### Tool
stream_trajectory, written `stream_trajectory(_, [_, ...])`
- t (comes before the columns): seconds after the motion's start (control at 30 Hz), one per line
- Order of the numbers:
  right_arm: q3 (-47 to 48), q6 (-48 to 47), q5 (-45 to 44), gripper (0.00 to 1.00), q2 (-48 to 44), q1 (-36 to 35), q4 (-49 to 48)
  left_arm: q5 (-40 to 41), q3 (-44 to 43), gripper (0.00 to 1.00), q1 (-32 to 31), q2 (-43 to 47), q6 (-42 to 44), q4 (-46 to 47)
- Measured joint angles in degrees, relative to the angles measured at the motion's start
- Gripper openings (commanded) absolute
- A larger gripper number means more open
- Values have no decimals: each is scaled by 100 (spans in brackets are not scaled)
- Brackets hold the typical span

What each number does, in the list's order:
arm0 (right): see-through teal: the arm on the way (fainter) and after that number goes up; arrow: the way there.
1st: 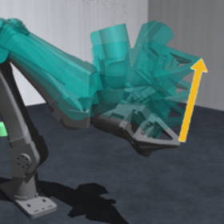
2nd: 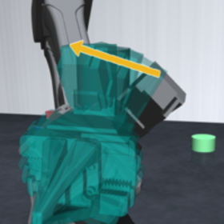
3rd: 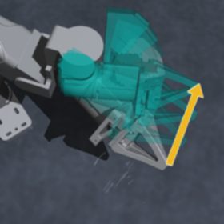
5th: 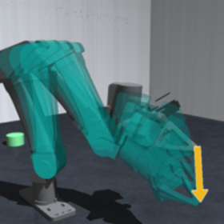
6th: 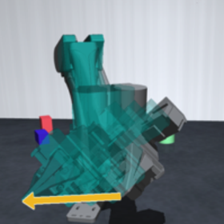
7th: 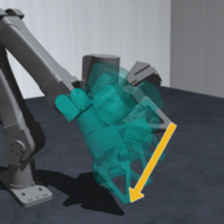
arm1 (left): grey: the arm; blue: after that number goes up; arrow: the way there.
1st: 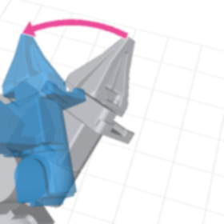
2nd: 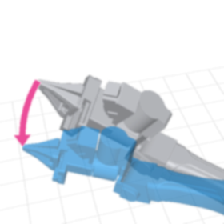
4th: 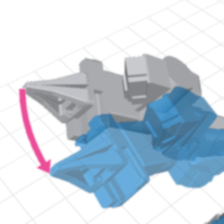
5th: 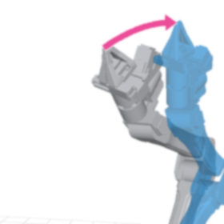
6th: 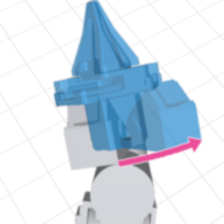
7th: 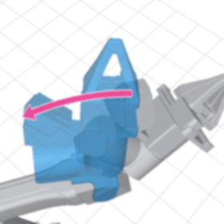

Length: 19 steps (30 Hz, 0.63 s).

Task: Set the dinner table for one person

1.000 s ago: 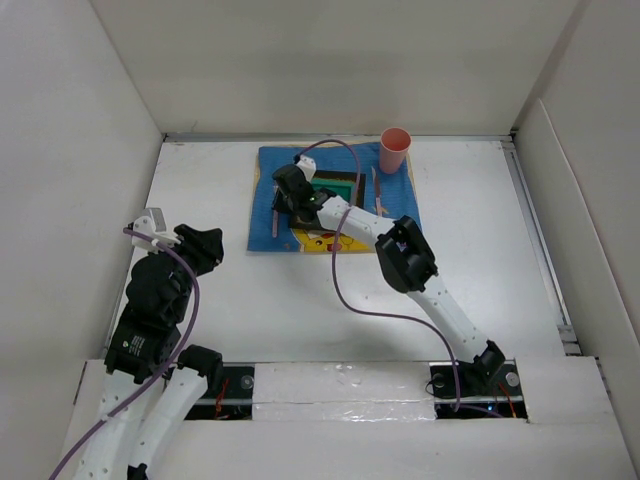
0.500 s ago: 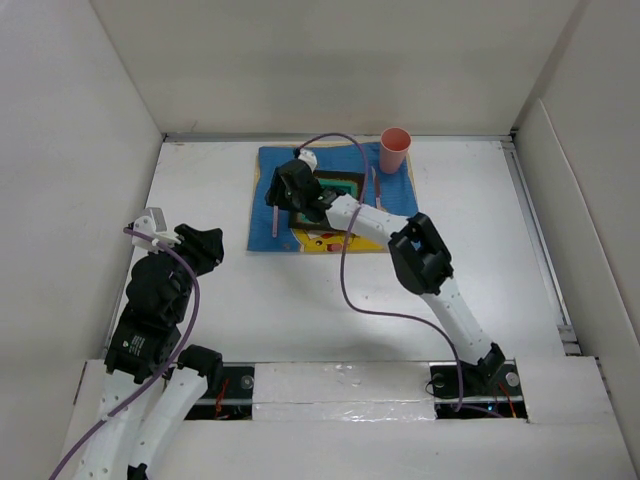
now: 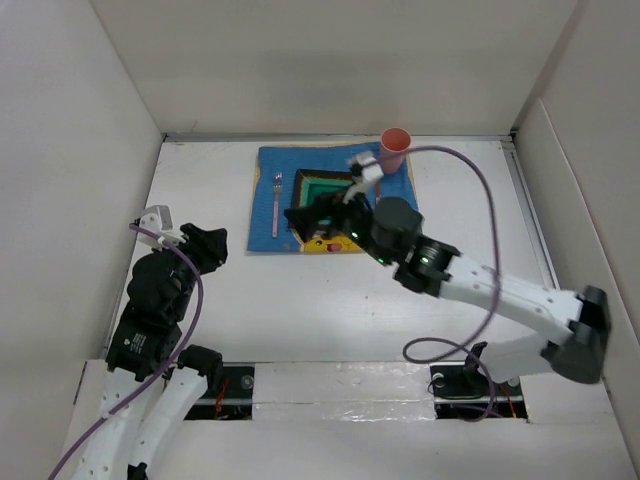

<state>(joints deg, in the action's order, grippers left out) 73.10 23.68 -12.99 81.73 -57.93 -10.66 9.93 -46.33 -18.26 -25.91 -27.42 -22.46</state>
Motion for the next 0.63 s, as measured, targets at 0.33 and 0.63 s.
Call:
stream_trajectory(0.33, [-2994, -284, -2328, 99, -5593, 203, 1034, -295, 127, 35, 0, 361, 223, 127])
stream_trajectory(0.63, [-3279, 348, -3834, 100, -7274, 402, 2771, -623, 173, 38, 42, 627, 289, 520])
